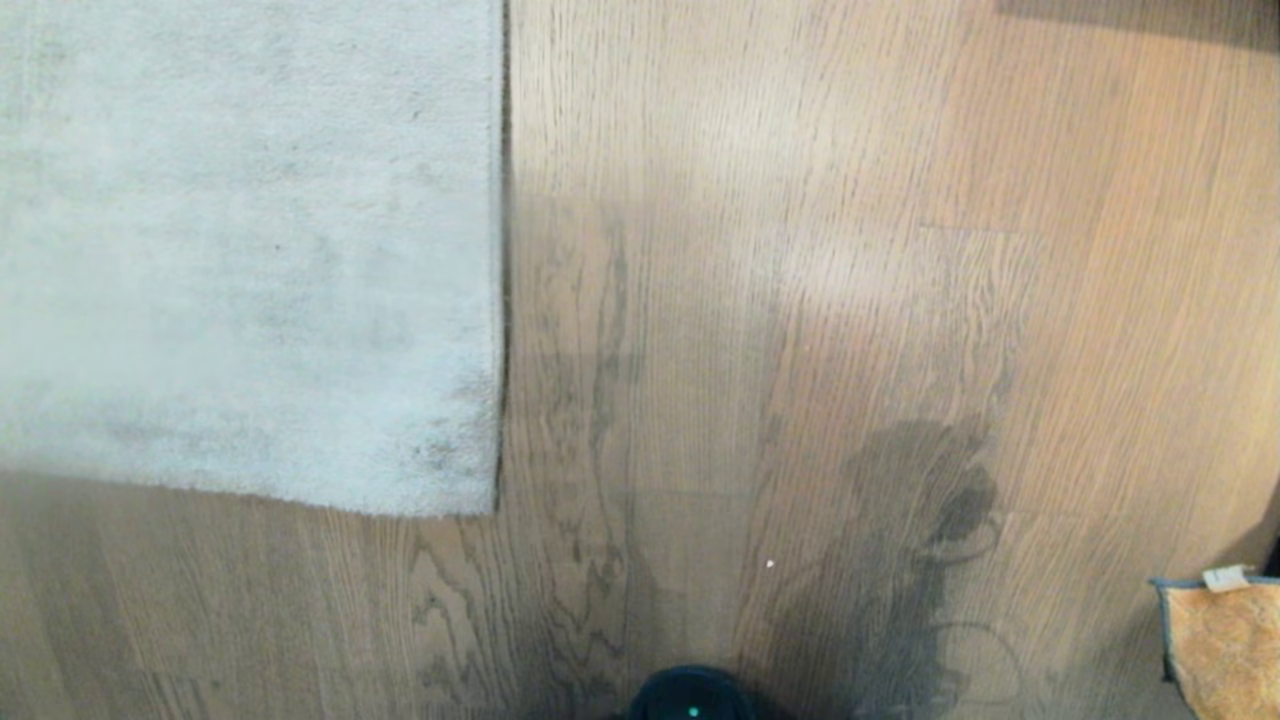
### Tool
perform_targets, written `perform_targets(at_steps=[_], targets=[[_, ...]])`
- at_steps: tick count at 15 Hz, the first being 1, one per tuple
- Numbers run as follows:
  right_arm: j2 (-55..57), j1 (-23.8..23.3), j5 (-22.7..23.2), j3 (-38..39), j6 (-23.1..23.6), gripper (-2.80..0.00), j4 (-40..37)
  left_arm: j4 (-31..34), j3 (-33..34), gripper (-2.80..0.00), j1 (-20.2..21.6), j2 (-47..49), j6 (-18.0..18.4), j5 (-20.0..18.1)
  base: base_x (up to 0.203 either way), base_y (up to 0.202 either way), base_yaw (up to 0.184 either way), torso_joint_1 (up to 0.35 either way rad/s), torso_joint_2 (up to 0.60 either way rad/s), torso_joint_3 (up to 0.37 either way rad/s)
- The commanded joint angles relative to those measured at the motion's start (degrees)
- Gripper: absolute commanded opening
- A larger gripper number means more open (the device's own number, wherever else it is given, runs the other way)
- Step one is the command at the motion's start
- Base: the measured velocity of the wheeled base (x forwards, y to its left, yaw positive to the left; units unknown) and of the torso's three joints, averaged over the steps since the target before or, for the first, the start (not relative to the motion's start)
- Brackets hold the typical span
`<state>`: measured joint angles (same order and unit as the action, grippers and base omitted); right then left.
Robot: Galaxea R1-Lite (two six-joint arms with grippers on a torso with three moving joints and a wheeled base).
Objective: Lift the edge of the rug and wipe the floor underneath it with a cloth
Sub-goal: Put down the rag
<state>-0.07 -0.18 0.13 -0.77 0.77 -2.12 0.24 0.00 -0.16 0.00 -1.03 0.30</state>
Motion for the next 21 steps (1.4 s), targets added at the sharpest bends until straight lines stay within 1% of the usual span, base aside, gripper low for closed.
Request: perform_targets(at_steps=[1, 6, 19, 21], targets=[[0.1, 0.0, 0.0, 0.0, 0.0, -2.80, 0.0, 0.0, 0.0, -2.80, 0.0, 0.0, 0.0, 0.0, 0.000, -0.093, -0.003, 0.007, 0.00, 0.007], [0.1, 0.0, 0.0, 0.0, 0.0, -2.80, 0.0, 0.0, 0.0, -2.80, 0.0, 0.0, -1.3, 0.0, 0.000, 0.000, 0.000, 0.000, 0.00, 0.000], [0.1, 0.0, 0.0, 0.0, 0.5, -2.80, 0.1, 0.0, 0.0, -2.80, 0.0, 0.0, -1.3, 0.0, 0.000, 0.000, 0.000, 0.000, 0.00, 0.000], [0.1, 0.0, 0.3, -0.5, 2.4, -2.80, -0.3, 0.0, 0.0, -2.80, 0.0, 0.0, -1.4, 0.0, 0.000, 0.000, 0.000, 0.000, 0.00, 0.000]])
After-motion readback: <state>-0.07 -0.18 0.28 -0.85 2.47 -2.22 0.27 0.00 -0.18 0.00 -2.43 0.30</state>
